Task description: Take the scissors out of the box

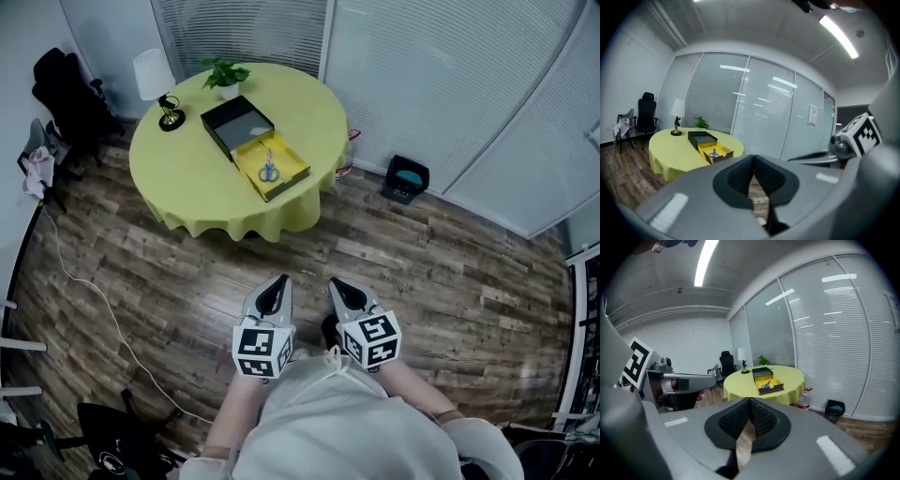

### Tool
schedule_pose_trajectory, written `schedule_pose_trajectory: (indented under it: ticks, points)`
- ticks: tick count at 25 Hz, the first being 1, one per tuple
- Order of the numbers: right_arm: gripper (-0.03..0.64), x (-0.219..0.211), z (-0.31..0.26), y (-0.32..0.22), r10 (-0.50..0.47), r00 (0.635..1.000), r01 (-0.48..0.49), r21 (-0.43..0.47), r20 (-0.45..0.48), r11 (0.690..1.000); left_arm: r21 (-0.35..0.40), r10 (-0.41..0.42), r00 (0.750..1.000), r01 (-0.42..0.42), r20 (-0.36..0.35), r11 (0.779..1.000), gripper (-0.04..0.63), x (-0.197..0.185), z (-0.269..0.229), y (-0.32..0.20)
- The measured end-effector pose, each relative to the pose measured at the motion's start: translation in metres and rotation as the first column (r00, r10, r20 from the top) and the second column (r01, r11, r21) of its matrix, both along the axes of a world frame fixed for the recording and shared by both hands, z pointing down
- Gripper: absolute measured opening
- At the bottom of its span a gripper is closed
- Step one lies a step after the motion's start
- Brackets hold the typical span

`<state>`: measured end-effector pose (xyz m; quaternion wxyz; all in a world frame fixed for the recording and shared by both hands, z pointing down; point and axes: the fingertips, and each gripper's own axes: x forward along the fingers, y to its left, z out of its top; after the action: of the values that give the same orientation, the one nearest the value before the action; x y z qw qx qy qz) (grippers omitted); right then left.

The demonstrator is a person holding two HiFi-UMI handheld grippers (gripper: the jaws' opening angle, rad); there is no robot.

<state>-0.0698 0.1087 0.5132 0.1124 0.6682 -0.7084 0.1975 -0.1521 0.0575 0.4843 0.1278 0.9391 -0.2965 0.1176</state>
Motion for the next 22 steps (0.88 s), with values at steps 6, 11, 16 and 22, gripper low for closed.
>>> schedule_pose_trajectory:
  ticks: [6, 11, 16, 22]
  points:
    - [0.000, 0.032, 0.019, -0.069, -0.087, 0.996, 0.087, -0.014, 0.019, 0.996, -0.008, -0.085, 0.996, 0.085, 0.013, 0.996, 0.006, 0.027, 0.018, -0.062]
    - [0.000, 0.073, 0.020, -0.143, -0.207, 0.978, 0.207, -0.011, 0.018, 0.978, 0.004, -0.173, 0.985, 0.173, 0.019, 0.985, 0.006, 0.071, 0.018, -0.126]
    - [0.000, 0.139, 0.003, -0.220, -0.297, 0.955, 0.297, 0.007, -0.010, 0.955, 0.007, -0.247, 0.969, 0.247, 0.012, 0.969, 0.006, 0.133, 0.011, -0.189]
    - [0.000, 0.205, -0.002, -0.300, -0.385, 0.923, 0.385, 0.017, -0.022, 0.923, 0.008, -0.355, 0.934, 0.355, 0.028, 0.935, 0.006, 0.189, 0.014, -0.260]
